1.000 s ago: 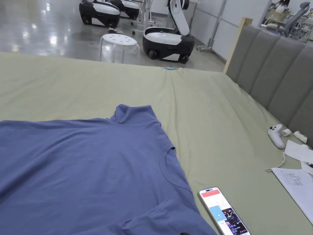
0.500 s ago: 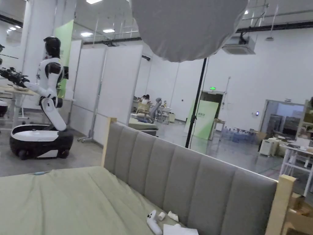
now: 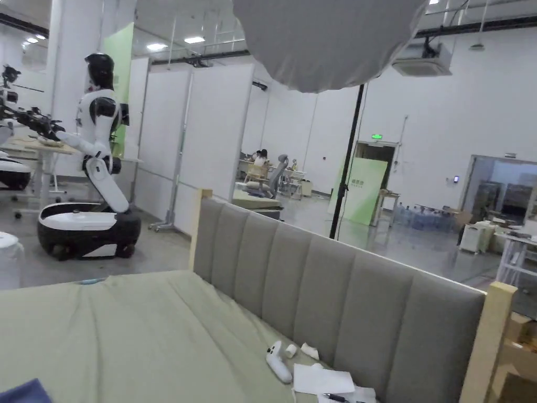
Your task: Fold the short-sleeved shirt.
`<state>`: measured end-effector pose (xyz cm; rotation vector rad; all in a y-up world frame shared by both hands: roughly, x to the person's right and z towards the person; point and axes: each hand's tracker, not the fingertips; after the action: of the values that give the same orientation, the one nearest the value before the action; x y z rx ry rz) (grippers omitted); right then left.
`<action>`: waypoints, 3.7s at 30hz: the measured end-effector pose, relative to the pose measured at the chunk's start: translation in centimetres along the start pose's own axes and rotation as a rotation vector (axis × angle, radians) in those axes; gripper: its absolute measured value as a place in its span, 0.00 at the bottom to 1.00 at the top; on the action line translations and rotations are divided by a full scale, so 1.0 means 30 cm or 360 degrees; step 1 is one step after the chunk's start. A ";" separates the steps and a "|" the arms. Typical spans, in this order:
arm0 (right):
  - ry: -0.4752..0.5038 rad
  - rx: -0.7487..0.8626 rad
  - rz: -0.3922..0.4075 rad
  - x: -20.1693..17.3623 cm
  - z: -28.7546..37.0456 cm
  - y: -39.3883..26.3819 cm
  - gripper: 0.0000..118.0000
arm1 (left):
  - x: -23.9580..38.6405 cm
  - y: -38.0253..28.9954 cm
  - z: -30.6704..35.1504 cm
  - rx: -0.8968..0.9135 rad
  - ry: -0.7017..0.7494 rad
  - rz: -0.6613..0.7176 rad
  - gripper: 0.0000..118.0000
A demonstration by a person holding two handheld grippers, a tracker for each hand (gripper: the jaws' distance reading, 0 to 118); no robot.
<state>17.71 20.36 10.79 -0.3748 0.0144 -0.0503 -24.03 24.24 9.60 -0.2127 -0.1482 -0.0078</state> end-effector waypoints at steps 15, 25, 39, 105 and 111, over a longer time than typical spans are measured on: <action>0.0082 0.0096 -0.0069 -0.007 -0.022 0.053 0.00 | -0.079 0.016 0.028 0.0007 0.0020 0.0126 0.03; 0.0097 0.0021 -0.0047 -0.039 0.019 0.042 0.00 | -0.154 -0.026 0.029 -0.0092 0.0048 0.0271 0.03; 0.0079 -0.0068 -0.0051 -0.070 -0.007 0.041 0.00 | -0.363 -0.275 -0.297 -0.0820 0.0026 0.0416 0.66; -0.0088 -0.0659 -0.0231 0.240 -1.140 0.214 0.10 | -0.461 -0.067 -1.162 -0.0889 0.0078 0.0207 0.18; 0.0002 -0.0531 -0.0150 0.282 -1.021 0.282 0.66 | -0.453 0.022 -0.921 -0.0536 -0.0023 0.0241 0.65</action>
<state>25.85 16.58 -20.86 -0.7088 0.0066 -0.1421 -33.41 18.96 -19.25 -0.5596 -0.1445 0.1204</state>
